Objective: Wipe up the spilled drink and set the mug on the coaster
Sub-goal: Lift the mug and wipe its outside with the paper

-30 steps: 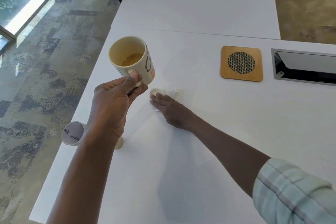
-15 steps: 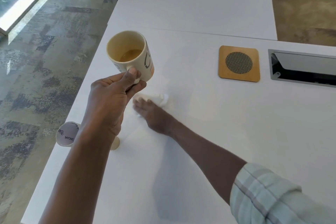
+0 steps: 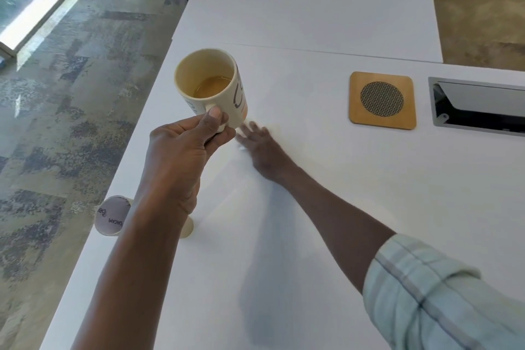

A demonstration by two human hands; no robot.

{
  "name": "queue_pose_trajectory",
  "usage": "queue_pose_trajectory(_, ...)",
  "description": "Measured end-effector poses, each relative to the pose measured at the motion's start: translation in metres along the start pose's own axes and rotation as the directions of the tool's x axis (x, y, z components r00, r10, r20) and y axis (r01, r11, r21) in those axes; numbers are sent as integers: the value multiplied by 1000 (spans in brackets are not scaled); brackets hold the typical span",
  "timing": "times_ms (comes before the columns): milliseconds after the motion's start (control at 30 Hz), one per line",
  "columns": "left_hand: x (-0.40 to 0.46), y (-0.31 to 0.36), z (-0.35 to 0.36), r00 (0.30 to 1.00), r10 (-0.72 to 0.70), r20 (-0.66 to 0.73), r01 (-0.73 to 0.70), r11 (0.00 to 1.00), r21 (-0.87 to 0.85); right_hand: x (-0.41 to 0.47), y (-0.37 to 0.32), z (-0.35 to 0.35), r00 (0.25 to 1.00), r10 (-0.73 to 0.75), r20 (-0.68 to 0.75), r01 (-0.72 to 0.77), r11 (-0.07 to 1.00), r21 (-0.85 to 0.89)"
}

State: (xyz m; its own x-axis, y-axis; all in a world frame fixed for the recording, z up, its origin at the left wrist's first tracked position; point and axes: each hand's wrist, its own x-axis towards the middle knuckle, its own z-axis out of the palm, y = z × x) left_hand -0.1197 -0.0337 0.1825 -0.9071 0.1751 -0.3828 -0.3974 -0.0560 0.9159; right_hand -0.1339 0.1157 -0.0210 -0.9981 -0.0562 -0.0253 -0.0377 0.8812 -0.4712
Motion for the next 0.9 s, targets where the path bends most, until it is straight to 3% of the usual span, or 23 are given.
queue_pose_trajectory(133, 0, 2, -1, 1000, 20, -8, -20, 1000, 4, -22, -49, 30, 976, -209, 61, 208, 978, 35)
queue_pose_trajectory(233, 1, 5, -2, 1000, 5, -7, -5, 1000, -6, -63, -49, 33, 960, -275, 50, 272, 960, 63)
queue_pose_trajectory(400, 2, 9, -4, 1000, -5, -20, 5, 1000, 0, -89, -9, 13, 981, -187, 45, 186, 982, 36)
queue_pose_trajectory(667, -1, 9, -12, 1000, 8, -19, -8, 999, 32, -14, 0, 1, 997, 50, -57, -47, 997, 55)
queue_pose_trajectory(767, -3, 6, -16, 1000, 21, -14, -20, 999, 42, 6, -13, 8, 997, 53, -62, -50, 997, 63)
queue_pose_trajectory(900, -9, 5, -17, 1000, 21, -8, -21, 999, 34, 16, -35, 18, 998, -49, 28, 48, 998, 32)
